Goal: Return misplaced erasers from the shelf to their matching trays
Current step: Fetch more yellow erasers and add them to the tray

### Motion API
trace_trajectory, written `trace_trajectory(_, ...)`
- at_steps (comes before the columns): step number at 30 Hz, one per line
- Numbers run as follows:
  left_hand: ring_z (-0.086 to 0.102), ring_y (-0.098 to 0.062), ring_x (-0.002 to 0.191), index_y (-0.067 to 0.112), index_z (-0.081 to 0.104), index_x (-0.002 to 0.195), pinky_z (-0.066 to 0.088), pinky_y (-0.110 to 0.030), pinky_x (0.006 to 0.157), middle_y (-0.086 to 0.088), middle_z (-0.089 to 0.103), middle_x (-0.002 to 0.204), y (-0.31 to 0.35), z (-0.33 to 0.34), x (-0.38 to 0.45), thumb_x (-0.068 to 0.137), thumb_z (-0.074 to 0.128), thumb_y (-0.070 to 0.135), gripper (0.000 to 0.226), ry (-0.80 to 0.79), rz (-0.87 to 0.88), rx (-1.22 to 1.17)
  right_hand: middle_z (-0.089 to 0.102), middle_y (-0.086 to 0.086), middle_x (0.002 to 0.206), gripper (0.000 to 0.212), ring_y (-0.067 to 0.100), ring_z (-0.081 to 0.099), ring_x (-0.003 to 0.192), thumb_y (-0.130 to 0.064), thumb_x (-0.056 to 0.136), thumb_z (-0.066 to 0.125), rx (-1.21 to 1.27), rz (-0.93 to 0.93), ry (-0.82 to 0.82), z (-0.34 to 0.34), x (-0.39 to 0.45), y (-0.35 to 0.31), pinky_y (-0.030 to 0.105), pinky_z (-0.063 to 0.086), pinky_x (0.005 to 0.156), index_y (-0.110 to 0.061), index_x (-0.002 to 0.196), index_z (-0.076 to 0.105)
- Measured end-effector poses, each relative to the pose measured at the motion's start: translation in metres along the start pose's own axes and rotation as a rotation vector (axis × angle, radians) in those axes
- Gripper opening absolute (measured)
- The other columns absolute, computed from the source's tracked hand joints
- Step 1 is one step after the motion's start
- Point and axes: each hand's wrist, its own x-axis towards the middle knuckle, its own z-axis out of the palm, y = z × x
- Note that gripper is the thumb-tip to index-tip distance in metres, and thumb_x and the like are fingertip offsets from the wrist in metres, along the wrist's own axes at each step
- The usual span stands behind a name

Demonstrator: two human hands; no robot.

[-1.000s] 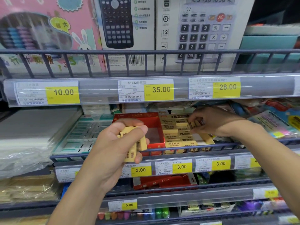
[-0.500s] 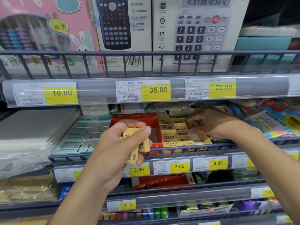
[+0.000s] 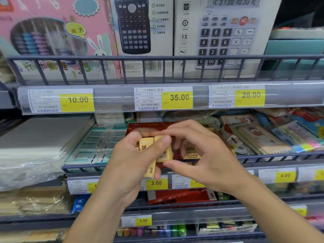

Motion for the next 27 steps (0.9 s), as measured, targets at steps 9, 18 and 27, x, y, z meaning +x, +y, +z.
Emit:
trace_trajectory(9, 0.055, -0.018, 0.051, 0.022, 0.080, 0.095, 0.043, -0.025, 0.036, -0.011, 0.077, 0.085, 0.002, -0.017, -0.007, 0.066, 0.092, 0.033, 0.033, -0.017, -0.021, 0.077, 0.059, 0.018, 0.114, 0.054, 0.030, 0.061, 0.091, 0.005, 0.082, 0.077, 0.535, 0.140, 0.025, 0.010, -0.006, 0.009, 0.035, 0.051, 0.082, -0.005, 0.132, 0.060)
trace_trajectory(18, 0.055, -0.016, 0.048, 0.025, 0.080, 0.096, 0.044, -0.026, 0.036, -0.006, 0.075, 0.081, 0.000, -0.014, -0.008, 0.068, 0.093, 0.039, 0.033, -0.014, -0.018, 0.075, 0.066, 0.000, 0.119, 0.053, 0.026, 0.062, 0.091, -0.020, 0.083, 0.081, 0.306, 0.184, 0.057, 0.009, -0.003, -0.003, 0.036, 0.055, 0.079, -0.027, 0.131, 0.060)
trace_trajectory(27, 0.049, -0.015, 0.040, 0.026, 0.080, 0.097, 0.042, -0.023, 0.035, -0.005, 0.069, 0.071, 0.004, -0.018, -0.013, 0.067, 0.095, 0.040, 0.036, -0.080, 0.003, 0.152, 0.048, -0.017, 0.111, 0.055, -0.002, 0.049, 0.102, -0.042, 0.083, 0.073, -0.185, 0.101, 0.066, 0.015, 0.003, -0.023, 0.010, 0.038, 0.087, -0.027, 0.135, 0.059)
